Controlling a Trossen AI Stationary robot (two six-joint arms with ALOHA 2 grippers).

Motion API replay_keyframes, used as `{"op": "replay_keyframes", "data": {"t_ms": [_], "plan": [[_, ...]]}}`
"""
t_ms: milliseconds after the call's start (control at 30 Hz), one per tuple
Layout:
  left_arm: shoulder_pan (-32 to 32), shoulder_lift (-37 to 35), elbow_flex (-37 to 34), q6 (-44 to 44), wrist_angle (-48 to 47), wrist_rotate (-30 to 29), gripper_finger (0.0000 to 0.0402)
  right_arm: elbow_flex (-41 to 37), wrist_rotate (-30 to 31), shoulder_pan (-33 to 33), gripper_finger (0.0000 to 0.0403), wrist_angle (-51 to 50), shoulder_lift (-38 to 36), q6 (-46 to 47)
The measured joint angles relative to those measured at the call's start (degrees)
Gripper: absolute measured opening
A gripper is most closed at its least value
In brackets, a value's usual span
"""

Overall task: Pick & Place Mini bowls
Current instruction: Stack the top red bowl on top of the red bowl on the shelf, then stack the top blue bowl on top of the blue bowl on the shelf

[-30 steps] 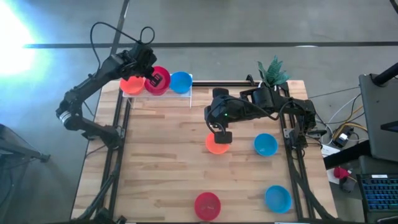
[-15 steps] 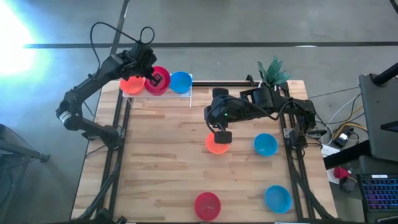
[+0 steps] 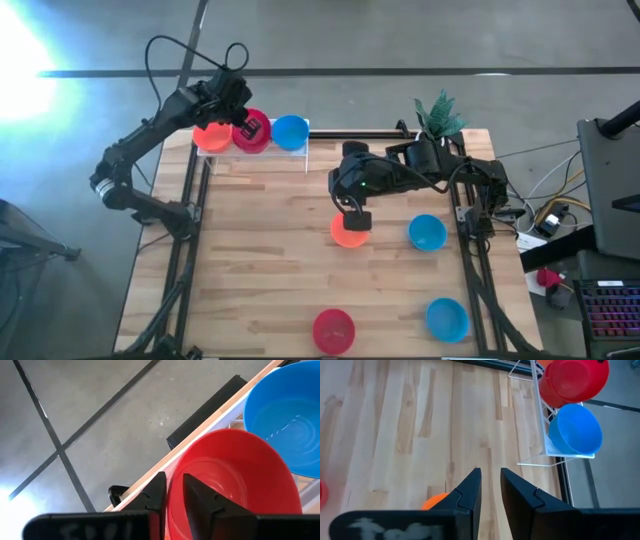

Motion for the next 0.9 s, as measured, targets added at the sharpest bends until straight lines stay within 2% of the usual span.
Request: {"op": "replay_keyframes", "data": {"t_ms": [367,600,900], "plan": [[0.00,-0.15,2.85,1.13,-1.00,-3.74,0.0071,0.00,-0.02,0.00,0.0068,0.02,0.00,1.94],[-0.12,-0.45,6.39,1.31,-7.80,-3.66,0.0071,0.00,-0.07,0.00,0.0068,-0.05,0.00,1.72],[-4.93,-7.82,4.03,2.03,-9.82,-3.65,0.0051,0.00,-0.12,0.00,0.0068,-0.48,0.00,1.70]]}}
